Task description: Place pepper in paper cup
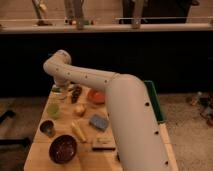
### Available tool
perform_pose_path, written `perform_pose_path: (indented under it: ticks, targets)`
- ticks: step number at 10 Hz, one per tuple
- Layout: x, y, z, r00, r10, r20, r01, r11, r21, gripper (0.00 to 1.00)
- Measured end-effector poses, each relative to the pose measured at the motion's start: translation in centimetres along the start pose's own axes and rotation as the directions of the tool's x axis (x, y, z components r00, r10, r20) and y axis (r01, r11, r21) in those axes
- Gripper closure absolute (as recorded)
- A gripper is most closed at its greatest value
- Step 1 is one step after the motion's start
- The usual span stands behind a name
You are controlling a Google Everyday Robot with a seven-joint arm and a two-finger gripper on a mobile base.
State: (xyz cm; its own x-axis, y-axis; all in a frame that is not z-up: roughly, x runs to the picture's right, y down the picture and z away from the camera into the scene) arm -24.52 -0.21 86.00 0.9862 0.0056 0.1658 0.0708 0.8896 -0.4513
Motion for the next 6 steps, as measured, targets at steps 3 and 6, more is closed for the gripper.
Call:
perform_pose_path:
  ticks: [3, 6]
  targets:
    - [-1.3, -1.5, 0.3, 1.0, 0.002, 0.017, -0.002, 1.0, 0.012, 1.0]
    - [-1.7, -3.3, 0.9, 1.0, 0.015, 0.015, -0.015, 1.0, 0.013, 1.0]
